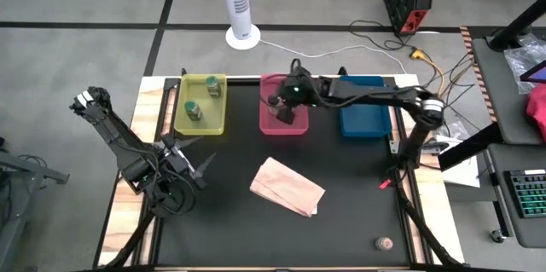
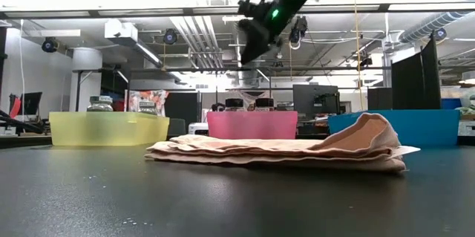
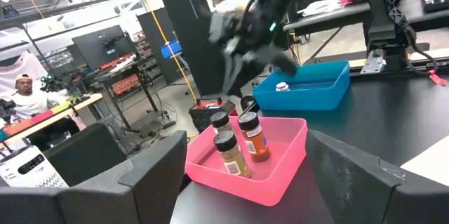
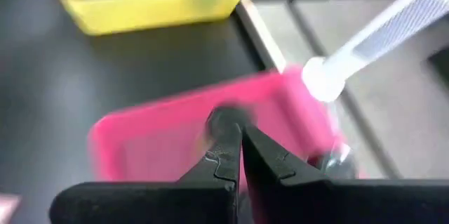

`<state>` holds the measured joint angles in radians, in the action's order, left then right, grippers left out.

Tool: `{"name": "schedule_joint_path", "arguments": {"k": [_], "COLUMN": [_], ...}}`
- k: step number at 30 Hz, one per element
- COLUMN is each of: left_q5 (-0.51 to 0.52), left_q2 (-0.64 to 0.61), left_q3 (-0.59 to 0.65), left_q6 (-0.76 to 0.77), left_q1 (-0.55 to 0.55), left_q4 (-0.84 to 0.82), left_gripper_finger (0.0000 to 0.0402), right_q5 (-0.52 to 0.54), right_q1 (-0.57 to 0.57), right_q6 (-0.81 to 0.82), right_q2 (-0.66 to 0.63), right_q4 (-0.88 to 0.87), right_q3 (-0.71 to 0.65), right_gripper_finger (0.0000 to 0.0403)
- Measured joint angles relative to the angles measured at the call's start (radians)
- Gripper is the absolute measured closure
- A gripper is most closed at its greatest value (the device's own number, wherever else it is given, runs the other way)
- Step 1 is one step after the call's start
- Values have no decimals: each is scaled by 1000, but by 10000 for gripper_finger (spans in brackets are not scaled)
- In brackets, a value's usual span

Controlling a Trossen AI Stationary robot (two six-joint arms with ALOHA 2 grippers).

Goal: Sort spices by type
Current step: Put the brown seasoning bottle into the blue bin

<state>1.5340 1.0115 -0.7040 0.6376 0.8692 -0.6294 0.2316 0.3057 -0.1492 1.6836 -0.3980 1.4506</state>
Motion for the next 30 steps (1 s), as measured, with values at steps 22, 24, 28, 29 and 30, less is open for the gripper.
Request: {"name": "schedule_joint_path", "arguments": {"k": [22, 24, 28, 29, 30], "left_q5": [0, 0, 14, 25, 33], "left_q2": [0, 0, -8, -9, -10], "left_q3": [0, -1, -11, -13, -15], "left_q6": [-89, -113, -169, -183, -200], "left_q1": [0, 0, -1, -1, -1], "left_q4": [1, 1, 1, 1, 1], "left_gripper_finger": [127, 127, 127, 127, 127], "right_q5": [-512, -519, -477, -462, -438], "right_q1": [-688, -780, -970, -1018, -1070], "right_q6": [1423, 1562, 1923, 2006, 2087], "right_q2": [-231, -228, -231, -231, -230], "right_q4": [-923, -928, -926, -917, -901], "right_q3": [0, -2, -13, -17, -23], "right_gripper_finger": [394, 394, 394, 394, 394]}}
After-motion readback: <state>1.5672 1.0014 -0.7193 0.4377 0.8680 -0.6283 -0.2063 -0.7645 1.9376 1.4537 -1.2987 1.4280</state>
